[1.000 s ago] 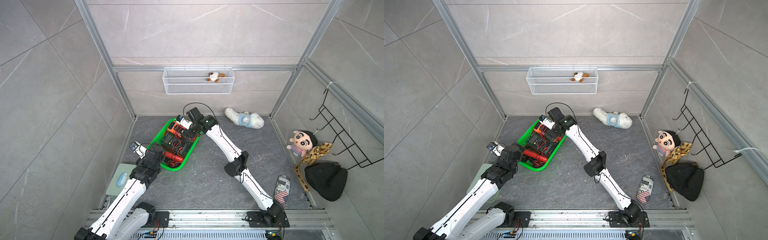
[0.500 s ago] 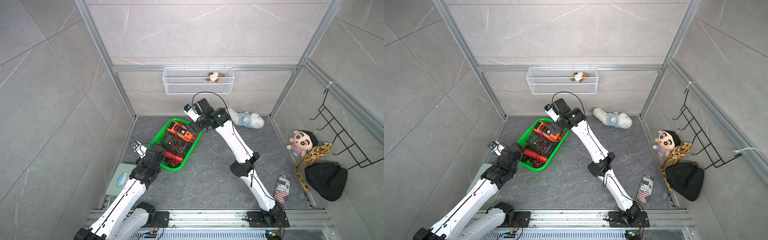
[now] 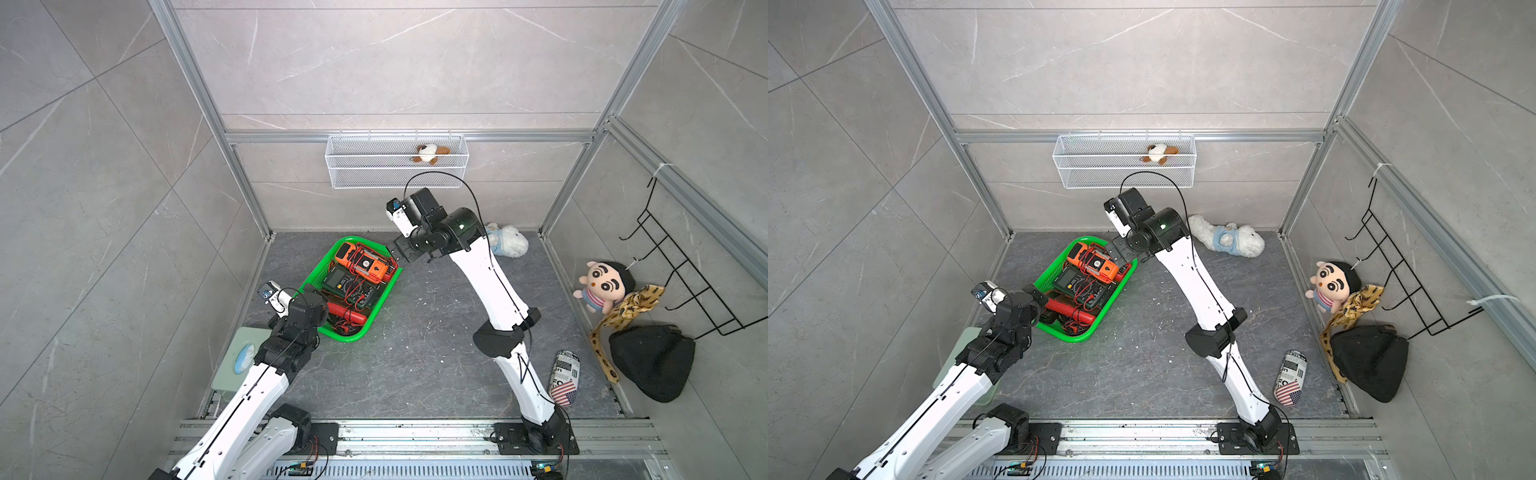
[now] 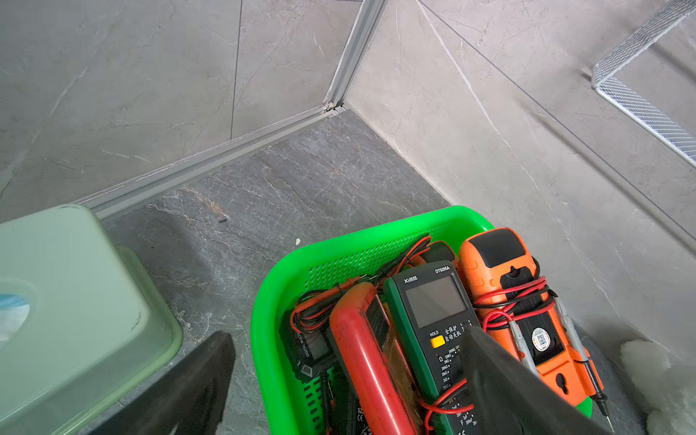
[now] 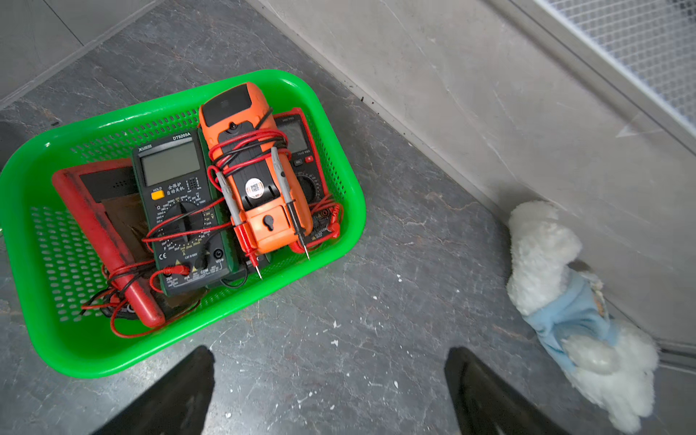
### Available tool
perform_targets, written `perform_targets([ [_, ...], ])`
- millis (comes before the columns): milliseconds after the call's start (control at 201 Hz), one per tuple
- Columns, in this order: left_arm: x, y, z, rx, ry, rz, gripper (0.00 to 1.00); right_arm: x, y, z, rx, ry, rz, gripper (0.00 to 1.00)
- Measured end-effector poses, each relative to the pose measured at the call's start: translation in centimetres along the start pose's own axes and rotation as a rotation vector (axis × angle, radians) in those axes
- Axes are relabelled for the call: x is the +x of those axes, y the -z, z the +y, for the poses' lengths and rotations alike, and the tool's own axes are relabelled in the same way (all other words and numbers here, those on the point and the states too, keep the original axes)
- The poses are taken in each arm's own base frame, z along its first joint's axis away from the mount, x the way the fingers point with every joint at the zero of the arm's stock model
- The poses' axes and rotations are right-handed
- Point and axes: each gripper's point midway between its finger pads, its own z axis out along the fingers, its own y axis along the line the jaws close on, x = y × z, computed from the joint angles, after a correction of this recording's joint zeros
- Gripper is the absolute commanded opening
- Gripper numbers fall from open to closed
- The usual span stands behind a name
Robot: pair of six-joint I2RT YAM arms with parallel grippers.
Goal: Put the multimeter into the basket
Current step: Reset both arms
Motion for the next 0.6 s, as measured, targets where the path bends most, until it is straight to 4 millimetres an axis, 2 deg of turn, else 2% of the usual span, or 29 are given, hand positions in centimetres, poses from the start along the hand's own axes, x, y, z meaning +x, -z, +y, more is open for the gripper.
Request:
perform_targets([
  [144,0.4,-0.2,0.3,-0.002,-0.006,0.001,0.98,1.9,2.9,-0.9,0.032,-0.008,0.008,1.00],
  [368,0.7,-0.4,0.5,-0.003,-0.017,-0.007,0.98,7.6,6.9,-2.8,0.132,-0.082,-0.071,1.00],
  [473,0.5,-0.4,0.5,0.007,-0.025,-0.025,0.98,10.9,7.6,-3.4,0.171,-0.137,-0.101,1.00],
  [597,0.8,-0.5,0.7,0.025,-0.050,-0.048,0.98,15.6,7.3,-4.1,0.223,-0.201,-0.103,1.00],
])
